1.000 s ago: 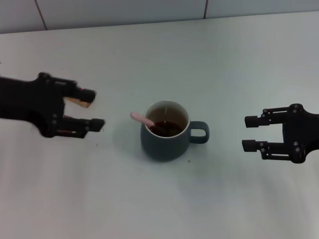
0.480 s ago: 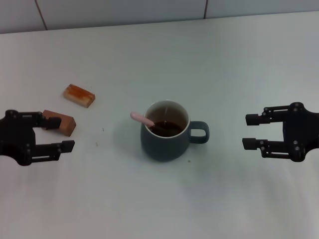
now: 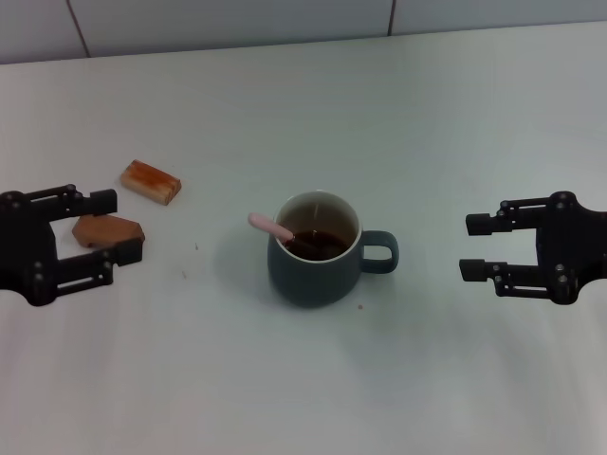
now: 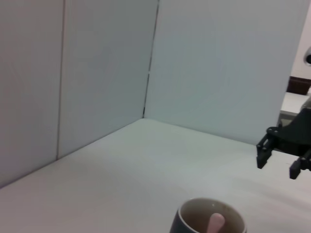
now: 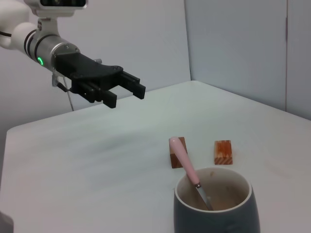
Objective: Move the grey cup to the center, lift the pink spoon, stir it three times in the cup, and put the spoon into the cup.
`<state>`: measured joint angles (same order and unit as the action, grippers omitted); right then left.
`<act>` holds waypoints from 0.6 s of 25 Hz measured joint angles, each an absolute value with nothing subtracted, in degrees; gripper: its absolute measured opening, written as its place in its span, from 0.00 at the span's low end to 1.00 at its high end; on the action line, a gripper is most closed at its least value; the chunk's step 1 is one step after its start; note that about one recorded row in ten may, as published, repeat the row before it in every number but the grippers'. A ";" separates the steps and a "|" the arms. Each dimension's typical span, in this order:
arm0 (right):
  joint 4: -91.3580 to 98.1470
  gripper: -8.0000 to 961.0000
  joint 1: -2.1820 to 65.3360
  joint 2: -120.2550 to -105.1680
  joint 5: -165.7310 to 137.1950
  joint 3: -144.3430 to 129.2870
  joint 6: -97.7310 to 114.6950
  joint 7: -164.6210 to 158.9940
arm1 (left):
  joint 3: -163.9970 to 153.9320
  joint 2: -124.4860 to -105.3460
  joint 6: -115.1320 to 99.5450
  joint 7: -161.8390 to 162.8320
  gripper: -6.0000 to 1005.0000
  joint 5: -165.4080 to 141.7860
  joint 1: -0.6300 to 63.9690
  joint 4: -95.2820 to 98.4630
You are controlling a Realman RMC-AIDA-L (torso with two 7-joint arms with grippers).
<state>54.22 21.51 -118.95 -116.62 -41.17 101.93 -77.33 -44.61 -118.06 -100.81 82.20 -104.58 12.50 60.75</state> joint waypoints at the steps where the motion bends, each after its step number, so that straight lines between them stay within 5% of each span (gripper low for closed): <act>1: 54.22 0.59 21.49 -118.95 -116.62 -41.19 101.94 -77.27 | -45.00 -118.12 -100.73 81.59 0.66 -105.06 12.72 60.09; 15: 52.80 0.59 20.74 -118.96 -117.44 -41.76 103.06 -74.89 | -49.54 -118.07 -102.11 77.88 0.66 -107.55 14.36 55.89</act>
